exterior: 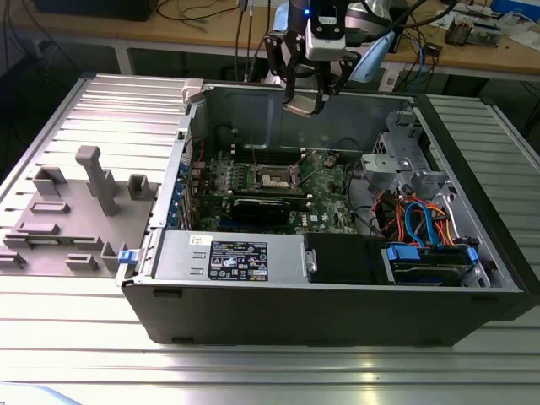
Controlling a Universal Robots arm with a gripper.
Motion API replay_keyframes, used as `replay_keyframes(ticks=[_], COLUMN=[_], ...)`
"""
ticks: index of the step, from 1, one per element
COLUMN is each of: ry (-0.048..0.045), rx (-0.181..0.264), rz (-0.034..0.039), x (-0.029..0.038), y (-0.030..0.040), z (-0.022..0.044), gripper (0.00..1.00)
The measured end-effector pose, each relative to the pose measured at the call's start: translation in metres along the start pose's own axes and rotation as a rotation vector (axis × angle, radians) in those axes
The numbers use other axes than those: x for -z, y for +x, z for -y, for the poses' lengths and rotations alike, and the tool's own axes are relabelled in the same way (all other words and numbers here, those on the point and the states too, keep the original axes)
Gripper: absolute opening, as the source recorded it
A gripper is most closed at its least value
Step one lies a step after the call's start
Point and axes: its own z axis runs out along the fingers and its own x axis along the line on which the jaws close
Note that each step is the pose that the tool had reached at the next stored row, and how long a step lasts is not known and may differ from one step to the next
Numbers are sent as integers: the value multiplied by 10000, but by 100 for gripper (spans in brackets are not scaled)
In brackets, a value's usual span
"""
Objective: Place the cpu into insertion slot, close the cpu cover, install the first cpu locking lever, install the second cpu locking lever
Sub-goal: 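Place the cpu into insertion slot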
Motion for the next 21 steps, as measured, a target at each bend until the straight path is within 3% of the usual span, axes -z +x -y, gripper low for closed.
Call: replay_keyframes(ticks=[21], ry=[8], rx=[-483], rz=[14], x=[0], y=[1], z=[0], gripper=[54])
